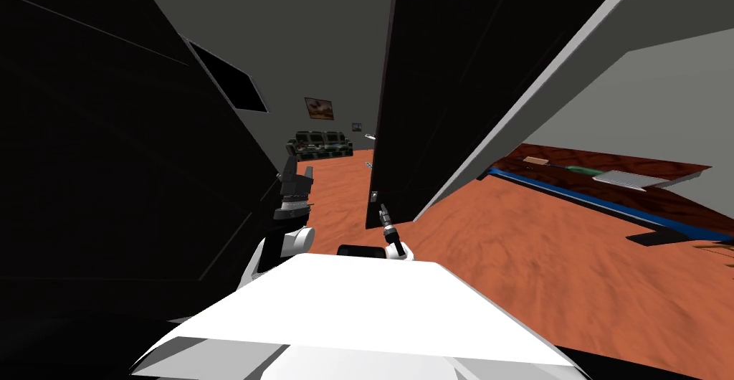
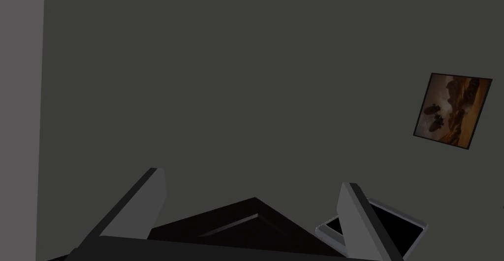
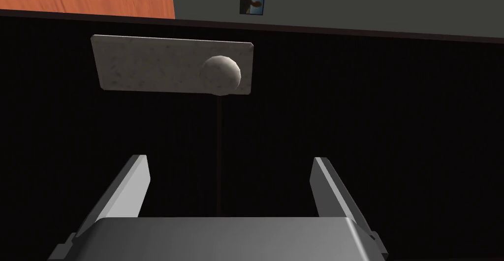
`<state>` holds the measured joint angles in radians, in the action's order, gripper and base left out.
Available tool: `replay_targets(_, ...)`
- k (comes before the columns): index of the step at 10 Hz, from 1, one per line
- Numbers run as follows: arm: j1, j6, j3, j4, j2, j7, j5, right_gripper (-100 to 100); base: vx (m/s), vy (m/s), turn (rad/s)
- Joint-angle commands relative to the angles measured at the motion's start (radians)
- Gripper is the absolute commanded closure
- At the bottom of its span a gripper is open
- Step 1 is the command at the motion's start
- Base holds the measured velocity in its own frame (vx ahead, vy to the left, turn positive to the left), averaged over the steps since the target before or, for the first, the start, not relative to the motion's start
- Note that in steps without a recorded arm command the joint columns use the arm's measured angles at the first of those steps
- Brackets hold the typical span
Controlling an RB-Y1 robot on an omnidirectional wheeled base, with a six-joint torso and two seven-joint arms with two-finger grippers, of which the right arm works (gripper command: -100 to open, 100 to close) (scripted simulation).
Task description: Push the door open
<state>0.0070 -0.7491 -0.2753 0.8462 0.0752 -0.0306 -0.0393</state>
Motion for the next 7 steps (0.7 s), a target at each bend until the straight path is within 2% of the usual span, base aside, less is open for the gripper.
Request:
replay_targets(1, -0.003, -0.007, 0.004, -0.007, 0.000, 0.002, -0.001, -100, 0.185, 0.057, 0.021)
replay_targets(7, -0.006, -0.027, 0.016, -0.022, -0.013, 0.011, -0.005, -100, 0.197, 0.059, 0.024)
